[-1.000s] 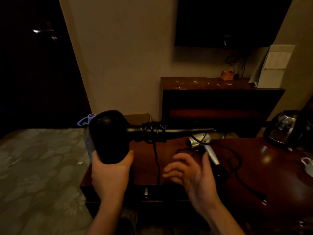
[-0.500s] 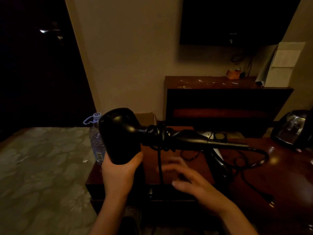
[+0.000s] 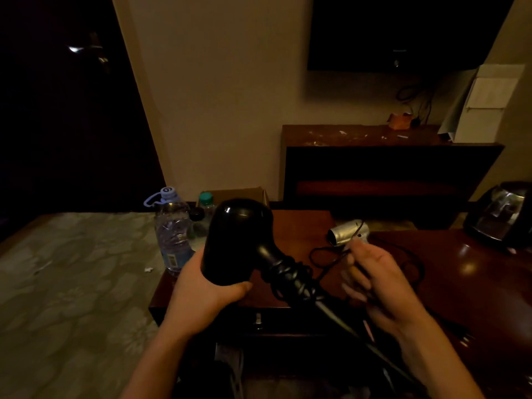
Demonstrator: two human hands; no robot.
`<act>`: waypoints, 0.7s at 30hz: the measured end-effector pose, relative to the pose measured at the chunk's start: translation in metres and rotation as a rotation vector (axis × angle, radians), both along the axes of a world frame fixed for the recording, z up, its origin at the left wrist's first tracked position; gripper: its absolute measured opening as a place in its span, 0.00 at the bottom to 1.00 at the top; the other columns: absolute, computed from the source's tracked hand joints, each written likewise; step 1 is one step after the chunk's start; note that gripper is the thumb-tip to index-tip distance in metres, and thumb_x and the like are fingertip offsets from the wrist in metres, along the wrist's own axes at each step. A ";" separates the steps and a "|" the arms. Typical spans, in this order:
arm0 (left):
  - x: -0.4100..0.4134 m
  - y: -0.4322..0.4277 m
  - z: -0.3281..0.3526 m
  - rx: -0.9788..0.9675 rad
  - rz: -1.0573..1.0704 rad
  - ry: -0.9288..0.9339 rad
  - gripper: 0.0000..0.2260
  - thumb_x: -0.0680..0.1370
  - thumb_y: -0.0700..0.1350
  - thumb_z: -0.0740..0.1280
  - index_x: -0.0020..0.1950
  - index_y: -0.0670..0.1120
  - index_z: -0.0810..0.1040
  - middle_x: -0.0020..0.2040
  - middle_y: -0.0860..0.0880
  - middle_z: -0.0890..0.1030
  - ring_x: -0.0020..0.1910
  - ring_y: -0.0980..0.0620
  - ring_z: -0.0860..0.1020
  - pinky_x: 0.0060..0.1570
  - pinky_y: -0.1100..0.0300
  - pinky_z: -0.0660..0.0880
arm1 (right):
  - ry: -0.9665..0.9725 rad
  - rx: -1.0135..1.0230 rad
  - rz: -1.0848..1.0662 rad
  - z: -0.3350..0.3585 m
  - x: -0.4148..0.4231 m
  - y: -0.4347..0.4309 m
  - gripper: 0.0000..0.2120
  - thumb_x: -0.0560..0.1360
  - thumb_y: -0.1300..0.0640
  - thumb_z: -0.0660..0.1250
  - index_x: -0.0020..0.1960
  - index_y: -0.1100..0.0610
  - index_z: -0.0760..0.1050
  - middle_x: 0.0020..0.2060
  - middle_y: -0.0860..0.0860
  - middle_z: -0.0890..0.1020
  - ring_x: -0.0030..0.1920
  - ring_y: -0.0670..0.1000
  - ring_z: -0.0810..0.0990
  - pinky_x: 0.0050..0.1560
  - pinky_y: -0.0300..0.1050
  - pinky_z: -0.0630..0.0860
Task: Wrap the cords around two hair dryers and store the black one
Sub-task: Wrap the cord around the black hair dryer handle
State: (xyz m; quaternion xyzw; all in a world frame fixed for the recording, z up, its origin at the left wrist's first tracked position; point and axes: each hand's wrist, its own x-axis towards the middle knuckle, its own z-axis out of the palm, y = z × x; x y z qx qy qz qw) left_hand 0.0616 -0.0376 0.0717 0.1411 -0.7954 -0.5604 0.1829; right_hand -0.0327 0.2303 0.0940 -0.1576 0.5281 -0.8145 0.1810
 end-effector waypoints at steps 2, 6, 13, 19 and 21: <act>-0.004 0.000 -0.003 -0.018 0.075 0.007 0.31 0.55 0.54 0.81 0.57 0.63 0.77 0.50 0.59 0.85 0.50 0.57 0.84 0.47 0.46 0.83 | 0.024 -0.072 0.098 0.014 0.003 0.012 0.18 0.81 0.52 0.61 0.43 0.64 0.78 0.19 0.50 0.66 0.16 0.45 0.52 0.20 0.37 0.50; -0.004 0.002 0.003 -0.005 0.195 0.099 0.31 0.58 0.53 0.82 0.57 0.70 0.75 0.52 0.64 0.83 0.53 0.59 0.82 0.51 0.46 0.82 | 0.063 -0.079 0.325 0.042 0.014 0.029 0.16 0.82 0.61 0.54 0.56 0.71 0.76 0.27 0.62 0.74 0.16 0.45 0.54 0.16 0.33 0.53; 0.000 0.012 0.008 -0.125 0.368 0.117 0.31 0.58 0.57 0.79 0.57 0.65 0.70 0.48 0.61 0.80 0.48 0.54 0.81 0.47 0.42 0.82 | 0.317 0.538 0.298 0.070 0.030 0.029 0.16 0.78 0.53 0.61 0.61 0.51 0.82 0.39 0.60 0.85 0.20 0.49 0.73 0.22 0.36 0.73; -0.009 0.036 0.009 0.097 0.489 0.182 0.29 0.62 0.54 0.82 0.58 0.64 0.71 0.48 0.63 0.78 0.51 0.53 0.80 0.51 0.51 0.79 | 0.049 0.228 0.574 0.034 0.053 -0.020 0.18 0.84 0.49 0.54 0.72 0.42 0.70 0.42 0.63 0.84 0.30 0.54 0.83 0.24 0.40 0.76; -0.009 0.042 0.009 0.225 0.435 0.184 0.27 0.64 0.46 0.83 0.59 0.57 0.75 0.49 0.60 0.80 0.51 0.54 0.81 0.47 0.57 0.77 | 0.050 0.289 0.607 0.016 0.055 -0.033 0.23 0.82 0.42 0.54 0.59 0.55 0.80 0.34 0.58 0.83 0.25 0.48 0.81 0.21 0.37 0.71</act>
